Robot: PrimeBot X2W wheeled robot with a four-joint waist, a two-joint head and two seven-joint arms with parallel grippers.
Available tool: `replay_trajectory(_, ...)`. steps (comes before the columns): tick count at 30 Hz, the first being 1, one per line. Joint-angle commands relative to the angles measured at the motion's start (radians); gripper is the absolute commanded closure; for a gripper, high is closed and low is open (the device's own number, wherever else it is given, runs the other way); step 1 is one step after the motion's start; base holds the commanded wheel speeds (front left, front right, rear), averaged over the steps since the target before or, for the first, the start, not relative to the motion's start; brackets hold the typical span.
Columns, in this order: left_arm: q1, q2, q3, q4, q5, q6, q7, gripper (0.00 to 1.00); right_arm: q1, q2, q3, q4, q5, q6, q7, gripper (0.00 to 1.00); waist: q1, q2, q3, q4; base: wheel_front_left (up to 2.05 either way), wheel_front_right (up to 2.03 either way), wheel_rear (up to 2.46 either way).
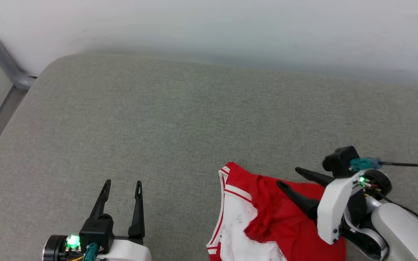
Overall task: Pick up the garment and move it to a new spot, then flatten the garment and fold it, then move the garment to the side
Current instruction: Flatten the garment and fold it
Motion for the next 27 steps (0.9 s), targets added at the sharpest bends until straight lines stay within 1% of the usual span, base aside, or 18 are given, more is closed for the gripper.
replay_trajectory(1, 0.017, 0.003, 0.003, -0.002, 0.002, -0.003, -0.002, 0.0, 0.025, -0.022, -0.023, -0.027, -0.035, -0.001, -0.049, 0.0, -0.0001, 0.0, -0.025, -0.031, 0.0, 0.0, 0.0)
replay_trajectory(3, 0.021, 0.004, 0.006, -0.002, 0.001, -0.006, -0.002, 0.0, 0.042, -0.035, -0.069, -0.048, -0.084, -0.001, -0.114, 0.0, -0.0001, 0.0, -0.036, -0.049, 0.0, 0.0, 0.0)
replay_trajectory(7, 0.035, 0.008, 0.014, -0.001, 0.001, -0.009, -0.002, 0.0, 0.093, -0.027, -0.178, -0.082, -0.22, -0.001, -0.236, 0.0, -0.0001, 0.0, -0.059, -0.081, 0.0, 0.0, 0.0)
replay_trajectory(12, 0.054, 0.009, 0.021, -0.006, 0.003, -0.007, -0.002, 0.0, 0.181, 0.045, -0.348, -0.116, -0.37, -0.001, -0.36, 0.0, -0.0001, 0.0, -0.086, -0.116, 0.0, 0.0, 0.0)
replay_trajectory(15, 0.063, 0.011, 0.021, -0.005, 0.004, -0.011, -0.002, 0.0, 0.247, 0.104, -0.445, -0.136, -0.455, -0.001, -0.424, 0.0, -0.0001, 0.0, -0.099, -0.13, 0.0, 0.0, 0.0)
replay_trajectory(19, 0.068, 0.011, 0.019, -0.009, 0.007, -0.013, -0.002, 0.0, 0.331, 0.189, -0.557, -0.167, -0.535, -0.001, -0.478, 0.0, -0.0001, 0.0, -0.109, -0.143, 0.0, 0.0, 0.0)
replay_trajectory(22, 0.073, 0.013, 0.016, -0.013, 0.012, -0.013, -0.002, 0.0, 0.397, 0.253, -0.614, -0.196, -0.579, -0.001, -0.501, 0.0, -0.0001, 0.0, -0.115, -0.151, 0.0, 0.0, 0.0)
replay_trajectory(27, 0.078, 0.016, 0.011, -0.022, 0.009, -0.019, -0.002, 0.0, 0.487, 0.329, -0.67, -0.234, -0.616, -0.001, -0.519, 0.0, -0.0001, 0.0, -0.121, -0.159, 0.0, 0.0, 0.0)
